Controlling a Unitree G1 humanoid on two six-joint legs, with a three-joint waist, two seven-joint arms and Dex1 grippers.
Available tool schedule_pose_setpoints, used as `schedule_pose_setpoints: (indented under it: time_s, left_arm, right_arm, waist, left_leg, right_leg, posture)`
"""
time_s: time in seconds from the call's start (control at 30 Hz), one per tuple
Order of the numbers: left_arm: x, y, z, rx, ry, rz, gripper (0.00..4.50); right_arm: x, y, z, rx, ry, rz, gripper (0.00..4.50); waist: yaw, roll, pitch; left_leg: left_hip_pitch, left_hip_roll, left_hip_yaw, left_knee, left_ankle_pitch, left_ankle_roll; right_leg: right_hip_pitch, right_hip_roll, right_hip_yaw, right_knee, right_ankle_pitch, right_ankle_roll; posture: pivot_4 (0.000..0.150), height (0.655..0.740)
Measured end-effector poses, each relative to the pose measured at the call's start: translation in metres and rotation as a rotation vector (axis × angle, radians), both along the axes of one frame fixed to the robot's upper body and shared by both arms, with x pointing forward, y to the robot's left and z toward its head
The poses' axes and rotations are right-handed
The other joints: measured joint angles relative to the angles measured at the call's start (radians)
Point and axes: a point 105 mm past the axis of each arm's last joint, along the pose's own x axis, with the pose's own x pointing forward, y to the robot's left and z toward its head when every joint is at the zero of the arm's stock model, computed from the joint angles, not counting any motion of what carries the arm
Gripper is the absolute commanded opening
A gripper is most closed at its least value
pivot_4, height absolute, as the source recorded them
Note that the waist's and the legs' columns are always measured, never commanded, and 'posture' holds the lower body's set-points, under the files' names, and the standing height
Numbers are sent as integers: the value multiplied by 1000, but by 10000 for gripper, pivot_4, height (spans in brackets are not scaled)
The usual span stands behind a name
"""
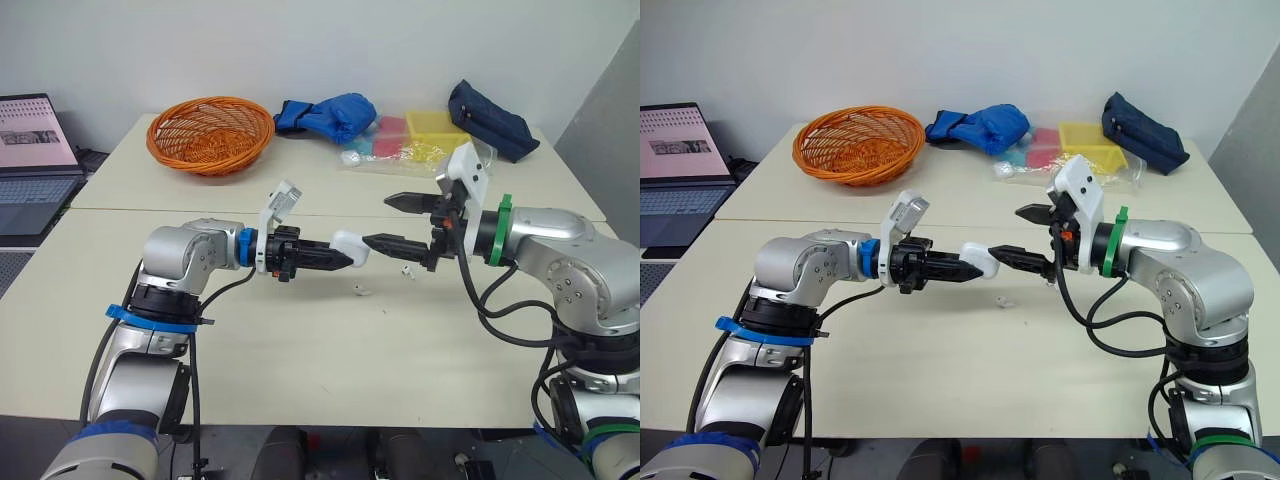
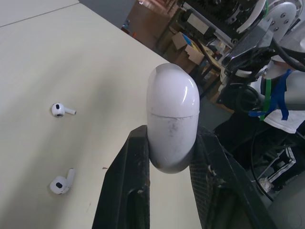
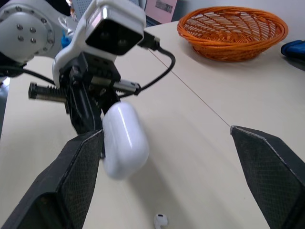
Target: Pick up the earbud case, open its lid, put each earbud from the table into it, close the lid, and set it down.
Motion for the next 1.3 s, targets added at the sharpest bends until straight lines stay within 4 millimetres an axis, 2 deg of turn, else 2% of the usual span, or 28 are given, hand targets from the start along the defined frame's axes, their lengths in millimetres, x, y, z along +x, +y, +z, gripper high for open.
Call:
schedule_pose_setpoints:
  time_s: [0.3,0.53,1.1,1.3]
  left_arm:
    - [-4,-4,4,-10,-3,-8,7456]
    - [-5,0,3,-3,-3,2,7456]
    - [-9,0,0,5,8,-23,7456]
    - [-10,0,-3,2,-13,-20,7456]
  right_arm:
    - [-4,12,-11,-28,48,38,44181]
    - [3,10,-14,-40,54,-4,44181]
    - [19,-1,-9,-27,45,-94,44181]
    - [15,-3,1,37,84,-70,44181]
  waist:
    - [-1,0,0]
    - [-2,0,0]
    - [-4,0,0]
    - [-6,0,0]
  left_leg:
    - [0,0,0,0,0,0]
    - [0,0,0,0,0,0]
    - [-1,0,1,-1,0,0]
    - [-1,0,1,-1,0,0]
  right_leg:
    - [0,0,0,0,0,0]
    - [0,0,0,0,0,0]
    - [-1,0,0,-1,0,0]
    - [-1,0,1,-1,0,0]
  posture:
    - [1500,7400]
    - [1500,7400]
    - [1500,7400]
    - [1500,7400]
